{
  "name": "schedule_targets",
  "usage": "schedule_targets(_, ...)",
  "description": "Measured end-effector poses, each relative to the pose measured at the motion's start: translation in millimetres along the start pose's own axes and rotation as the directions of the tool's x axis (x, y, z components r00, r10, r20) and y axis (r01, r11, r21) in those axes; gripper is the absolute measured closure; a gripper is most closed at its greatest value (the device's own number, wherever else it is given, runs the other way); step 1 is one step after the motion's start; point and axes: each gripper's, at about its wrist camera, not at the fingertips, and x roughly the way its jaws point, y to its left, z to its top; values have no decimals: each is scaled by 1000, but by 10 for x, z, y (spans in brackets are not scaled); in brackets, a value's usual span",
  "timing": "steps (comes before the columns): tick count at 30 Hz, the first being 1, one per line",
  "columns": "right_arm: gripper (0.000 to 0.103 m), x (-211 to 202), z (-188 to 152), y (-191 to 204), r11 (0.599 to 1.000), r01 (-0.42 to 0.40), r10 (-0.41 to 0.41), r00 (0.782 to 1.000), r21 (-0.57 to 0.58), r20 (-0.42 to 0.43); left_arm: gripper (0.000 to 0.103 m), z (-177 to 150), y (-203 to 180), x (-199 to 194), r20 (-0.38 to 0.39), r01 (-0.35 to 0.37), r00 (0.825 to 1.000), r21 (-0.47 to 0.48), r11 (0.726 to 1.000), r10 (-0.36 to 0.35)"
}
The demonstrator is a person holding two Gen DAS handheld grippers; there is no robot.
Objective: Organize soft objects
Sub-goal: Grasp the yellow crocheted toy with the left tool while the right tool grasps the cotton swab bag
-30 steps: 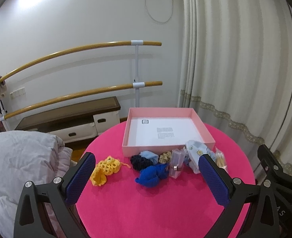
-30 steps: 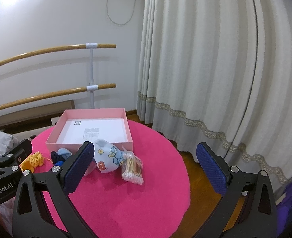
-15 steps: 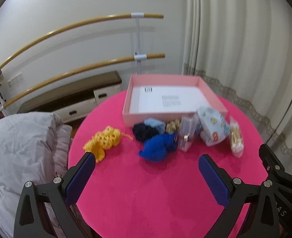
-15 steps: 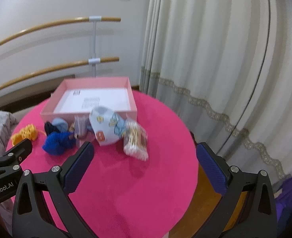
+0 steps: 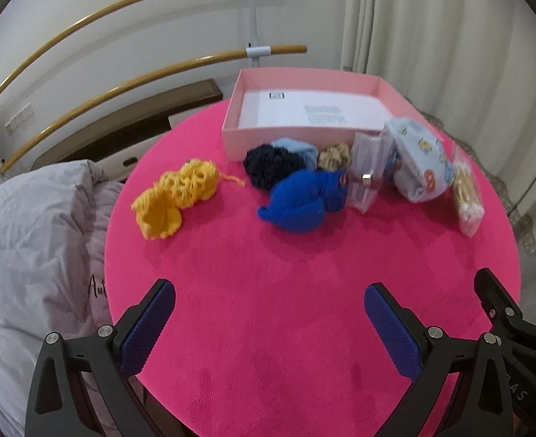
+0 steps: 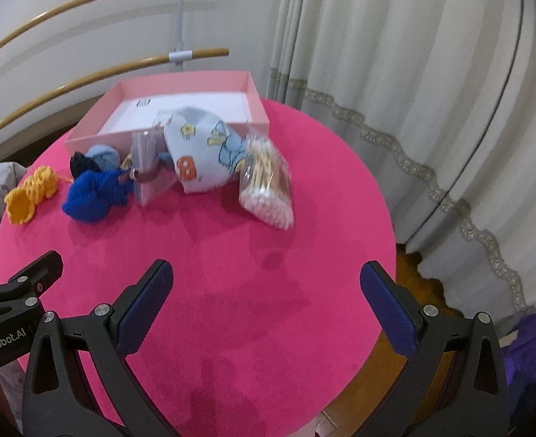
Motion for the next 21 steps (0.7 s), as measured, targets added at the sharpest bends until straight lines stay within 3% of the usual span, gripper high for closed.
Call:
schedule_targets(9,0,46,30,45,1000,-8,8,1000,-15,-16,0,-19,76,120,-18,-10,1000,-14,1000,9)
schedule_targets(21,0,288,166,-21,999,48,-48,997,4,-58,1,167,524,314,-17,-68,998,-108,992,67)
